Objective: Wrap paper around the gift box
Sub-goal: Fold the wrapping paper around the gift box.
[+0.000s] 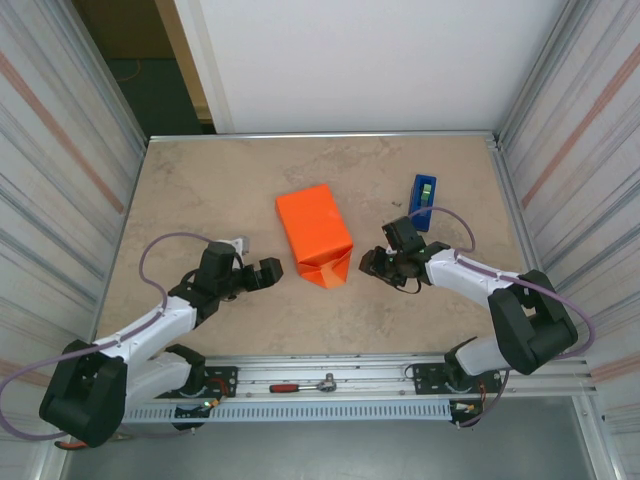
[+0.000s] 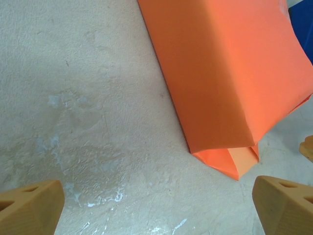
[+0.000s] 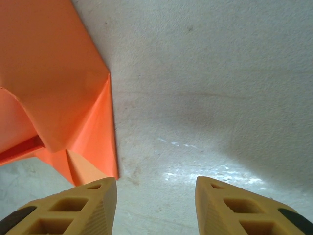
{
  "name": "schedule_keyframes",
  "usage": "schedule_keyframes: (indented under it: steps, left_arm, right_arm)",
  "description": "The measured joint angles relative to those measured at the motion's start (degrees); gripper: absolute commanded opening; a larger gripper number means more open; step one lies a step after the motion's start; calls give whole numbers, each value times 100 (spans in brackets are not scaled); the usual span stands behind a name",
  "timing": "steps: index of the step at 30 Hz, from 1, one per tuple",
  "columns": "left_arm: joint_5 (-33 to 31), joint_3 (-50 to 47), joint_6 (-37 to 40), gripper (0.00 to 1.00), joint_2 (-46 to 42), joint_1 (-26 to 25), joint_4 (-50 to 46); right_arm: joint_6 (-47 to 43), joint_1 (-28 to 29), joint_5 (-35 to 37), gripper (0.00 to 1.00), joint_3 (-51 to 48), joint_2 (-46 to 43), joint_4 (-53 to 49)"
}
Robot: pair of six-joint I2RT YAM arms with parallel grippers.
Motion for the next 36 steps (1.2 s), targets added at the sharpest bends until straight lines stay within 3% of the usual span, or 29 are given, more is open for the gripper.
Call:
schedule_keyframes:
  steps: [16,36]
  left_arm:
    - [-66,2,42,99,146,0,26]
    - [-109,48,39,99,555,-131,105]
  right_arm:
    - [232,638,-168,34,4,590,483]
    - [236,796,-317,34,271,1054,807]
